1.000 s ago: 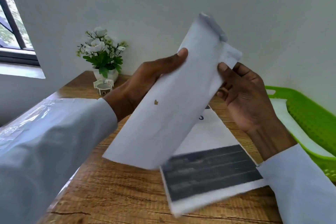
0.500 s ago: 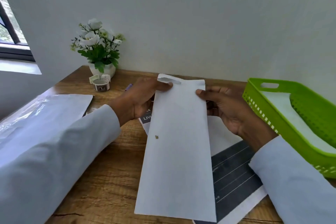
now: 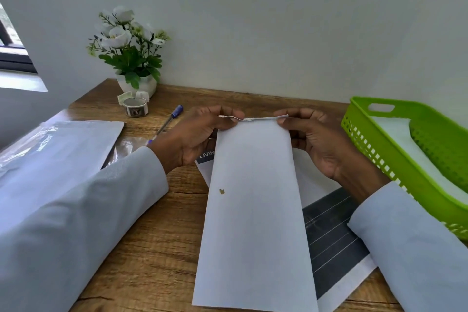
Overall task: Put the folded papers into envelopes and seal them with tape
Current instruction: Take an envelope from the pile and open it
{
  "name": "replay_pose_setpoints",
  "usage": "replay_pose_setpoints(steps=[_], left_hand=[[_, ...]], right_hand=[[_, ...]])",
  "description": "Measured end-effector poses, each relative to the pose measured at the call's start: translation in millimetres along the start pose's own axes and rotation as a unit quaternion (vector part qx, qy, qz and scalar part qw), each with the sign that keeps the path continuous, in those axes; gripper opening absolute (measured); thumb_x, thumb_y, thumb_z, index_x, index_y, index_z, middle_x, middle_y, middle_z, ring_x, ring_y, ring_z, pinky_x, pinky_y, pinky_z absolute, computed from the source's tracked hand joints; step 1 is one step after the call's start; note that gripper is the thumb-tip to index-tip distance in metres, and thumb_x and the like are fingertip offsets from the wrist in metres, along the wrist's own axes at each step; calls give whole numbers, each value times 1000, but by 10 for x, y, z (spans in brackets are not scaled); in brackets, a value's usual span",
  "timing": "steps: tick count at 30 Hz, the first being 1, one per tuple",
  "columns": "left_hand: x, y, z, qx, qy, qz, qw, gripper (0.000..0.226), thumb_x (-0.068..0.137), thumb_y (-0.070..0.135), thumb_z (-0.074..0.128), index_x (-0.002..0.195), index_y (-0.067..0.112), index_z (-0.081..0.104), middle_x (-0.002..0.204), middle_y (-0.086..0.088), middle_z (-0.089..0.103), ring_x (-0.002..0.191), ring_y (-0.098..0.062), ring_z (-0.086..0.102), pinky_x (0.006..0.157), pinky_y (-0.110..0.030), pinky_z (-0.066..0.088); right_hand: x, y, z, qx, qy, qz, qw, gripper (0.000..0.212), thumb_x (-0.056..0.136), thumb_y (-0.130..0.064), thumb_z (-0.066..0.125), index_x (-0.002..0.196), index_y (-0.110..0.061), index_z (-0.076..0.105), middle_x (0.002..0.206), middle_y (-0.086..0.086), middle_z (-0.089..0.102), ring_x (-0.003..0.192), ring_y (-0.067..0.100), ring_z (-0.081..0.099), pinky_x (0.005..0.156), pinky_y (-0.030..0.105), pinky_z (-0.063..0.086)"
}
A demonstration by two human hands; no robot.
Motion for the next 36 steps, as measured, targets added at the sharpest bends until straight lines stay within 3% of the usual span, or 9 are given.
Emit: replay_pose_setpoints(steps=[5, 8, 13, 17, 20, 25, 28, 32, 36], left_hand=[[-22, 58, -14, 38, 4, 28, 999, 15, 87, 7, 65, 90, 15, 78, 90, -3, 76, 75, -15, 71, 59, -26, 57], [-50, 89, -4, 26, -1, 36, 999, 13, 82, 21, 71, 90, 14, 78, 94, -5, 76, 80, -17, 72, 66, -30, 60], [-55, 122, -2, 37, 11, 49, 998, 16, 85, 6, 69, 100, 6, 74, 93, -3, 75, 78, -12, 70, 60, -24, 56], [-44, 113, -1, 46, 15, 30, 998, 23, 84, 9, 71, 107, 11, 73, 100, -9, 74, 83, -19, 71, 62, -27, 57], [-56, 110, 57, 47, 8, 28, 998, 22, 78, 10, 77, 100, 9, 75, 96, -12, 76, 84, -24, 72, 66, -29, 58], [-72, 133, 166, 69, -4, 36, 997, 12, 72, 7, 82, 83, 8, 77, 86, -12, 77, 74, -21, 74, 61, -26, 57], [-64, 135, 129, 118, 4, 28, 993, 7, 71, 10, 83, 75, 14, 79, 82, -9, 77, 71, -21, 73, 61, -29, 58], [-63, 171, 24, 146, 18, 22, 989, 12, 72, 15, 82, 83, 12, 78, 86, -10, 77, 76, -27, 72, 71, -38, 59], [-91, 253, -83, 137, 34, 33, 989, 25, 71, 15, 83, 89, 1, 75, 82, -10, 77, 69, -23, 72, 58, -30, 59]], right_hand=[[1, -18, -17, -3, 9, -10, 1000, 18, 86, 2, 64, 86, -11, 76, 81, 0, 77, 72, 11, 71, 57, 20, 53], [4, -36, -34, 9, 22, -18, 1000, 19, 86, 3, 63, 84, -10, 76, 78, 0, 76, 69, 10, 70, 56, 19, 53], [-2, -79, 4, 35, 2, -21, 999, 8, 84, -18, 73, 80, -12, 76, 86, 5, 77, 72, 13, 70, 60, 22, 54], [1, -5, 38, -16, 17, -5, 1000, 17, 76, -12, 82, 92, -12, 77, 93, 6, 77, 83, 18, 71, 64, 23, 55], [-24, 11, 134, -38, 3, -2, 999, 24, 72, -14, 85, 95, -14, 79, 97, 6, 78, 86, 20, 72, 65, 24, 56], [-82, -18, 276, -61, -36, -5, 997, 32, 55, -26, 91, 83, -15, 82, 92, 6, 79, 89, 20, 74, 81, 32, 60], [-59, 16, 219, -80, -17, 18, 996, 19, 63, -14, 90, 79, -12, 81, 89, 4, 78, 87, 19, 71, 73, 31, 59], [-60, 27, 144, -87, -12, 39, 995, 10, 67, -9, 87, 71, -13, 79, 83, 0, 77, 82, 18, 70, 63, 26, 55], [-80, -19, 65, -59, -17, 35, 997, 17, 59, -11, 86, 74, -10, 77, 80, 2, 77, 75, 14, 72, 60, 24, 56]])
Point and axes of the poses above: each hand's wrist, its own x-axis towards the middle knuckle, its own z-axis out of the palm, y = z × x, the point moved 10 cm from there along x, towards the middle knuckle
